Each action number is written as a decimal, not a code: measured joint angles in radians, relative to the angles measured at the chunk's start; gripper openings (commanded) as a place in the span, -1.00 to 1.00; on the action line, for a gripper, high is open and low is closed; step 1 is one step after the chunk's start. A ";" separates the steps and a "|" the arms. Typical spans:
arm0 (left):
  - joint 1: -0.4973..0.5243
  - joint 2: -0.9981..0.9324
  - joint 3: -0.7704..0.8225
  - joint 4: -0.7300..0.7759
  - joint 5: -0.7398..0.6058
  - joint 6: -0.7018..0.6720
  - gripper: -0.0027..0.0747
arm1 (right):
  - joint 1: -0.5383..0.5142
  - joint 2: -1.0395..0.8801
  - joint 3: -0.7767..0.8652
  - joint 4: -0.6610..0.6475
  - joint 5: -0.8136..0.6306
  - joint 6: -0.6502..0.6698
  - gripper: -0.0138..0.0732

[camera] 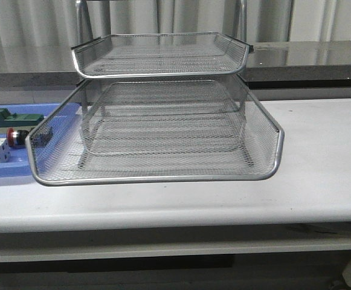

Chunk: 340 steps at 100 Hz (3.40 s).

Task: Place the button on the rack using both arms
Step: 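Lower the left gripper over the blue tray toward the red button, then close the left gripper on the red push button's body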

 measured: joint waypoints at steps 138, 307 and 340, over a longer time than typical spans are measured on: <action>0.000 1.580 -1.384 0.026 0.945 0.201 -0.98 | 0.000 0.000 0.000 0.000 0.000 0.002 -0.84; 0.000 2.066 -1.853 -0.163 1.051 0.769 0.26 | 0.000 0.000 0.000 0.000 0.000 0.002 -0.84; 0.000 2.255 -2.020 -0.110 1.064 0.824 0.26 | 0.000 0.000 0.000 0.000 0.000 0.004 -0.84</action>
